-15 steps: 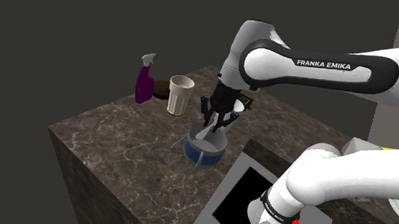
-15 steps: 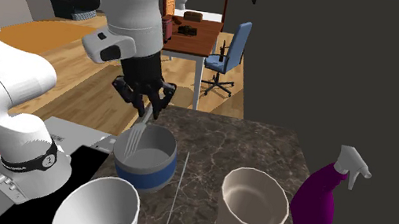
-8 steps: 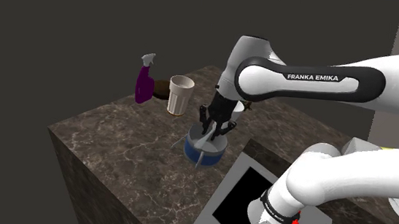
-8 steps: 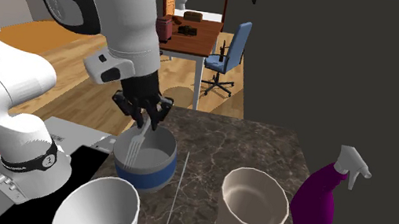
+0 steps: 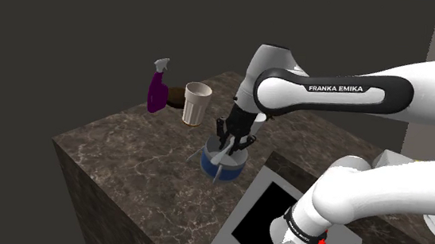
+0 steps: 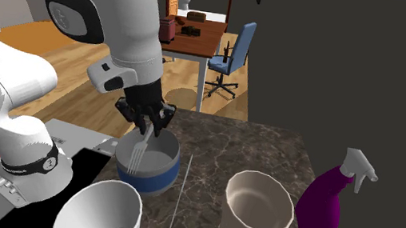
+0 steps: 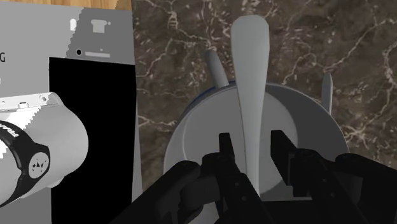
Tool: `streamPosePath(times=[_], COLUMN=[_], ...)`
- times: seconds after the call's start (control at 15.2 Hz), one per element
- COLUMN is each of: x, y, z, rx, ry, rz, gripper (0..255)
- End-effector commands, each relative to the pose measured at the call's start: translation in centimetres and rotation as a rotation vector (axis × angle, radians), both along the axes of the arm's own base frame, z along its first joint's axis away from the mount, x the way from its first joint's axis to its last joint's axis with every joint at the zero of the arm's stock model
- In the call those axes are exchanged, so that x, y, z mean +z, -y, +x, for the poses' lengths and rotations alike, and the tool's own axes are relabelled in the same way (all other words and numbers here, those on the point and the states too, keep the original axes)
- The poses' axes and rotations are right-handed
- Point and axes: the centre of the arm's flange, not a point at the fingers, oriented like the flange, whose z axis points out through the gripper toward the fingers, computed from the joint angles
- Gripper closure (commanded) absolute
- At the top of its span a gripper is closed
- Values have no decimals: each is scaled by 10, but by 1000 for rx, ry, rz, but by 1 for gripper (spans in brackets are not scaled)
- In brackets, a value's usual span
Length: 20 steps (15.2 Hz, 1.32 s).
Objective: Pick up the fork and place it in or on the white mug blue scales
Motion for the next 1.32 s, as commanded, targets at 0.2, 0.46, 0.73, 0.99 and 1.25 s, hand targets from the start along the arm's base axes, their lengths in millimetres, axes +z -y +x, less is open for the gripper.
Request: streamPosePath(times=[0.2, 0.46, 0.73, 0.99, 1.25], x=[0, 0, 49, 49, 49], y=[0, 0, 7, 7, 7], z=[0, 0, 1, 1, 1], rx=[0, 0, 0, 0, 0], ry=[0, 0, 0, 0, 0], rz=[0, 0, 0, 0, 0], gripper=[0, 0, 0, 0, 0])
